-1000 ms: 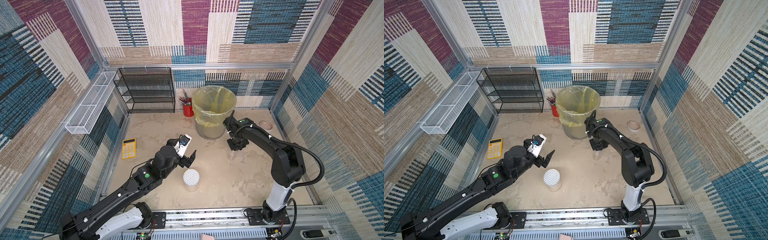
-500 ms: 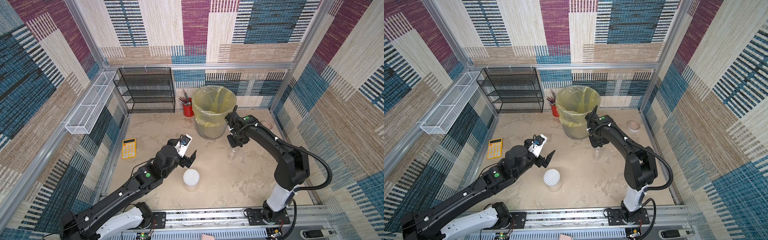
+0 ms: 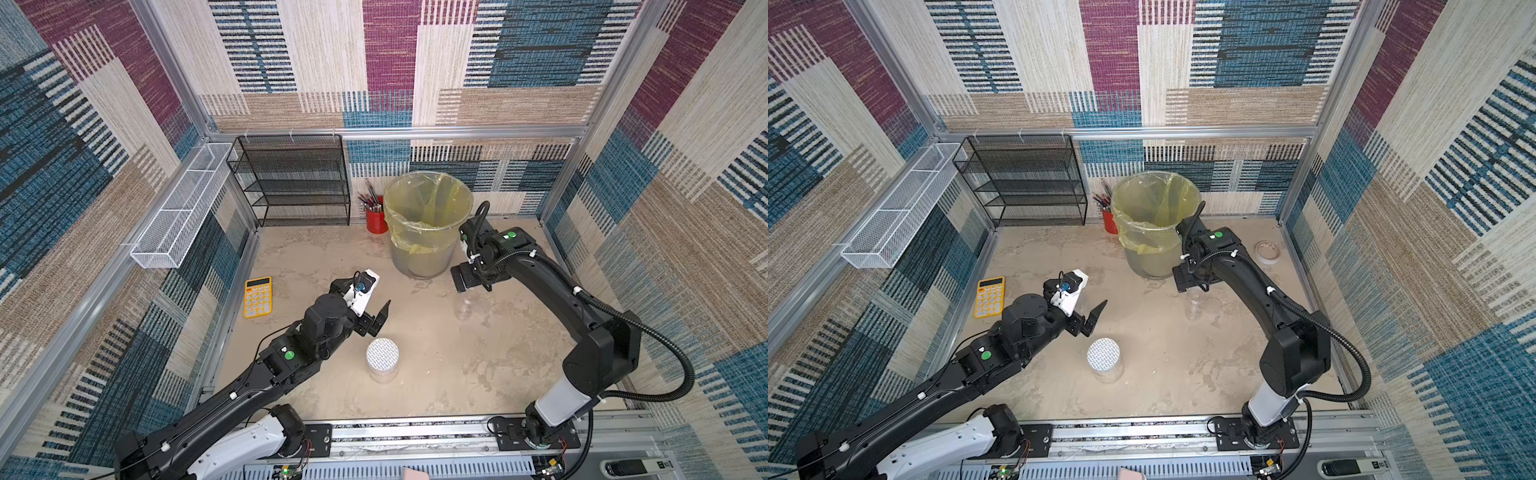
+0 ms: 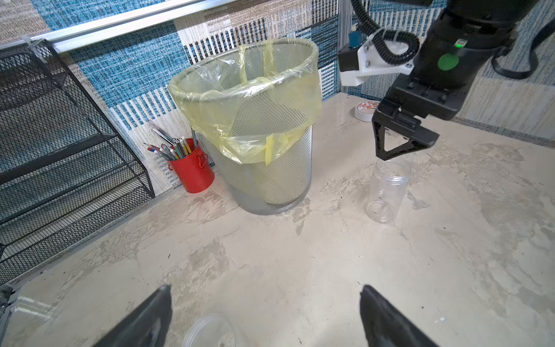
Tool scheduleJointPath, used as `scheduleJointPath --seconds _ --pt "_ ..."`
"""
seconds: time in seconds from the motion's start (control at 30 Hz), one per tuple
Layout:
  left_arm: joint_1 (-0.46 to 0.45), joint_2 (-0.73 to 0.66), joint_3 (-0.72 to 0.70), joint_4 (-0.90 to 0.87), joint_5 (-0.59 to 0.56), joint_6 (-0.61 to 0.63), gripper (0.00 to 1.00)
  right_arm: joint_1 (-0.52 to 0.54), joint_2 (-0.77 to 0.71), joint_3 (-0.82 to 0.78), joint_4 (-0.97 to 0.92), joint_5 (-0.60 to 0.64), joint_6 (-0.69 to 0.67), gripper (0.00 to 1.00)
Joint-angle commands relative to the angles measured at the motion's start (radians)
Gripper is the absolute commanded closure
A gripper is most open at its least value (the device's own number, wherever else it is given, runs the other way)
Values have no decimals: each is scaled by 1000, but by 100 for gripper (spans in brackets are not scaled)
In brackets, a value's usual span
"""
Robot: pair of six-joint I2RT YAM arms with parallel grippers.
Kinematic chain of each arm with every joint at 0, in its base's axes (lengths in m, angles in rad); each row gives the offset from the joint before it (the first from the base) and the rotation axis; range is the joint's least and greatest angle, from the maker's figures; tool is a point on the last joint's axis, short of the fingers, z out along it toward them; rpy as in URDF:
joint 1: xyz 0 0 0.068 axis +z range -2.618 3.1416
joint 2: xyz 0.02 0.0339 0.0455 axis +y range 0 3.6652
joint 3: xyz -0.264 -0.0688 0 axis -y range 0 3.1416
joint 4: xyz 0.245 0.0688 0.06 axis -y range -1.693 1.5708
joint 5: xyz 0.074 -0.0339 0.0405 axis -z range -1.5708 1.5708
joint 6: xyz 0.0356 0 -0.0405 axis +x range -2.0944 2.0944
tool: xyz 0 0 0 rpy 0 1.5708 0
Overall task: Empty moldy rice from jars
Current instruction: Place the jar at the center of the board.
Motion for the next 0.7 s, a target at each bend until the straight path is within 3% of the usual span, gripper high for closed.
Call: scheduleJointPath --seconds 0.0,0.27,0.47,0.67 --pt "3 -1 12 -34 -32 -71 1 0 -28 7 -3 -40 9 0" --pt "2 14 50 -153 -109 -171 1 1 -113 -1 97 -180 7 1" --pt "4 -76 -10 -145 -165 -260 1 2 -190 -65 234 -294 30 0" --pt "6 -143 -26 -249 -242 -344 1 27 -214 -141 315 -390 53 0"
